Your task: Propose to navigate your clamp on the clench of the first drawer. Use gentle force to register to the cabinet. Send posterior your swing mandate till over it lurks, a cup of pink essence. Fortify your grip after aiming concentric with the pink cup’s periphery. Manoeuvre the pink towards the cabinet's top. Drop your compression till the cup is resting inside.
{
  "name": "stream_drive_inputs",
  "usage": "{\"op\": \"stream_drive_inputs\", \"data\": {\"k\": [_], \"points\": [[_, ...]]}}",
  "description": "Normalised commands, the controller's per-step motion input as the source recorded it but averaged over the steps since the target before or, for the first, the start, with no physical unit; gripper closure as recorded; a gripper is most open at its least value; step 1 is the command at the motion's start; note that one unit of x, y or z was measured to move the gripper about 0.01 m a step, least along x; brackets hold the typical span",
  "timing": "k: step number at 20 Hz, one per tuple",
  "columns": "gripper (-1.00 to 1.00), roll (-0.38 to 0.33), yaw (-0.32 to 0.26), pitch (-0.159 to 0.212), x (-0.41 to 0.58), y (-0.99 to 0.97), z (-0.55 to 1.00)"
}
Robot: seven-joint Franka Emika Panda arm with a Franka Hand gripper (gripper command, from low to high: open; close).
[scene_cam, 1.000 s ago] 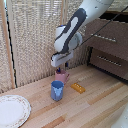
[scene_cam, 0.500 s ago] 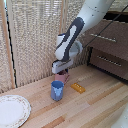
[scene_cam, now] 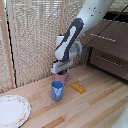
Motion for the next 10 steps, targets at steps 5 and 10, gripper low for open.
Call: {"op": "stream_drive_inputs", "data": {"k": [5, 10], "points": [[1.00, -0.009, 0.000, -0.004, -0.140, 0.11, 0.00], [1.00, -0.009, -0.168, -0.027, -0.297, 0.13, 0.06]]}}
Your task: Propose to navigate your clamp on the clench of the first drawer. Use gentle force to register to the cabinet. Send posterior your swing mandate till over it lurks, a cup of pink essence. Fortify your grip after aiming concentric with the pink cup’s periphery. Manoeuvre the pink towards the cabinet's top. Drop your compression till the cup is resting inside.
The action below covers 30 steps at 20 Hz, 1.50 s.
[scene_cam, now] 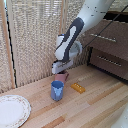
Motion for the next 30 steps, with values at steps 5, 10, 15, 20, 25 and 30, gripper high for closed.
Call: {"op": "stream_drive_inputs", "data": {"k": [5, 10, 15, 20, 25, 30], "points": [[1.00, 0.000, -0.368, -0.013, -0.013, 0.00, 0.42], [1.00, -0.017, -0.354, -0.022, 0.000, 0.02, 0.71], [1.00, -0.044, -0.331, -0.011, 0.004, 0.04, 0.80], [1.00, -0.041, -0.330, 0.000, 0.021, 0.01, 0.85], [1.00, -0.036, -0.339, 0.000, 0.017, 0.00, 0.83], [1.00, -0.039, -0.338, 0.000, 0.021, 0.00, 0.84]]}}
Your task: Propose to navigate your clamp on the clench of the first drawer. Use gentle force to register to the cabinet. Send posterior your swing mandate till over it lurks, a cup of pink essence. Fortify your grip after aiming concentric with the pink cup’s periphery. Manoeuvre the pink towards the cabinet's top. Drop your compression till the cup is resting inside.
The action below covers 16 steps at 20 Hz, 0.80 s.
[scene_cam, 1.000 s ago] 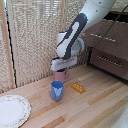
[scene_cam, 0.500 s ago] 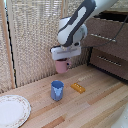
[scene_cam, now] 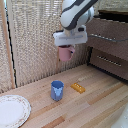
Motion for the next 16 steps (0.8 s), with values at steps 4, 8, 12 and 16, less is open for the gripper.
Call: {"op": "stream_drive_inputs", "data": {"k": [4, 8, 12, 16], "points": [[1.00, -0.060, -0.332, 0.000, 0.054, 0.00, 0.84], [1.00, -0.092, -0.326, 0.000, 0.111, 0.01, 0.83], [1.00, -0.108, -0.311, 0.000, 0.169, 0.00, 0.86], [1.00, -0.137, -0.307, 0.016, 0.241, 0.00, 0.80]]}}
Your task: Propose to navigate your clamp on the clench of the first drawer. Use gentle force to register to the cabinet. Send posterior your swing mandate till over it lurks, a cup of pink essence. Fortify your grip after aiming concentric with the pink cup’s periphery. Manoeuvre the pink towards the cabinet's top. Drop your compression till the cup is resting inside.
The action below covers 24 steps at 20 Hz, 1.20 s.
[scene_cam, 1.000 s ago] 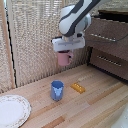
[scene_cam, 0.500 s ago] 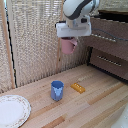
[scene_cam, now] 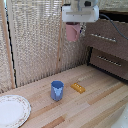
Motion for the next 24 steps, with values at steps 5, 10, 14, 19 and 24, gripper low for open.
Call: {"op": "stream_drive_inputs", "data": {"k": [5, 10, 14, 19, 24], "points": [[1.00, -0.087, -0.256, 0.026, 0.325, -0.16, 0.89], [1.00, -0.007, -0.157, 0.037, 0.411, -0.55, 1.00], [1.00, 0.016, -0.105, 0.019, 0.339, -0.76, 1.00], [1.00, 0.064, -0.064, 0.001, 0.101, -0.91, 1.00], [1.00, 0.077, -0.021, -0.001, -0.023, -0.99, 0.85]]}}
